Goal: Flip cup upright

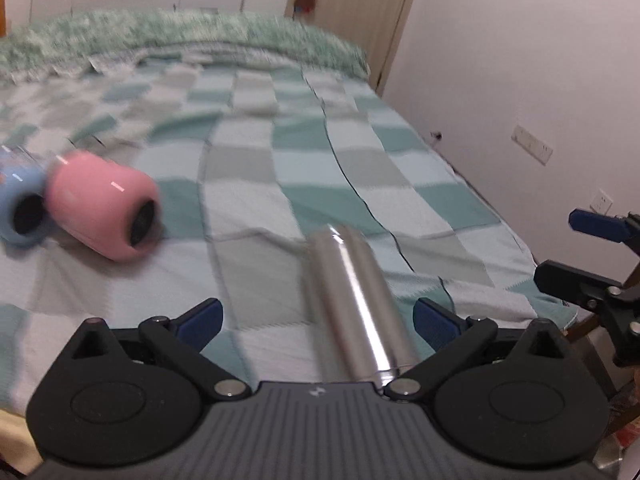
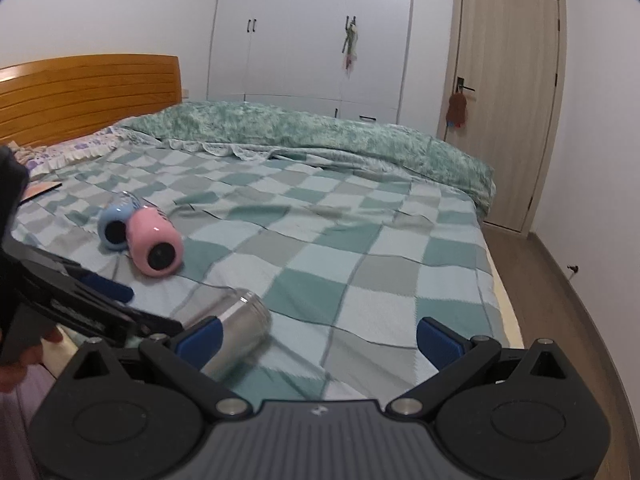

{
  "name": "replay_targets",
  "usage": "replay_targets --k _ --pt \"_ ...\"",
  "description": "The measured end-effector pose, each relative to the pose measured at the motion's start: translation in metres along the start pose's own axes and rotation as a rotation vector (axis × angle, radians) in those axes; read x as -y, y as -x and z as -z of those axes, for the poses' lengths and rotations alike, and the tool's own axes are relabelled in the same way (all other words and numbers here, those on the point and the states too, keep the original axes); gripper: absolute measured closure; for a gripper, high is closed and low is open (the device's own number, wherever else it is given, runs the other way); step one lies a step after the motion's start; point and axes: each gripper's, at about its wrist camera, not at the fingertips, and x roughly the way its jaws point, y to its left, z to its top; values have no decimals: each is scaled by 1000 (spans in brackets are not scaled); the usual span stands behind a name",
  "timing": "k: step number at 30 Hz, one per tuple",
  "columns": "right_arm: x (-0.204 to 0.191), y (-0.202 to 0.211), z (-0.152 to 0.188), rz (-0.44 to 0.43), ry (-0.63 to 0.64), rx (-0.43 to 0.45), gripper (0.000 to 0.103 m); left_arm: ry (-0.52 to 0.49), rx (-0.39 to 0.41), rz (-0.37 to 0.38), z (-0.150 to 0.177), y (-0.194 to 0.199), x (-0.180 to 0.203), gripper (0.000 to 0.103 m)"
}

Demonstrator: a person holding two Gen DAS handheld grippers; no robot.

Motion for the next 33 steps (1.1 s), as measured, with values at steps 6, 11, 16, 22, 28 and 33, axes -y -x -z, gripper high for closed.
replay_targets --k 6,11,16,22,28,33 --pt "-37 -23 -11 -22 -6 -43 0 -35 59 -95 -1 30 -48 0" --pt "-67 -56 -15 -28 -24 -127 0 -44 76 -122 5 36 -88 0" --pt "-81 -92 -14 -22 -88 -229 0 -75 62 -125 8 28 -112 0" --pt "-84 -130 -14 9 -174 -333 0 -113 54 -99 8 13 -127 0" --pt "-81 -164 -18 17 -224 -438 2 -132 48 -72 6 -4 -135 0" --pt "-71 -194 -17 14 -297 -542 27 -132 51 -53 2 -12 -138 0"
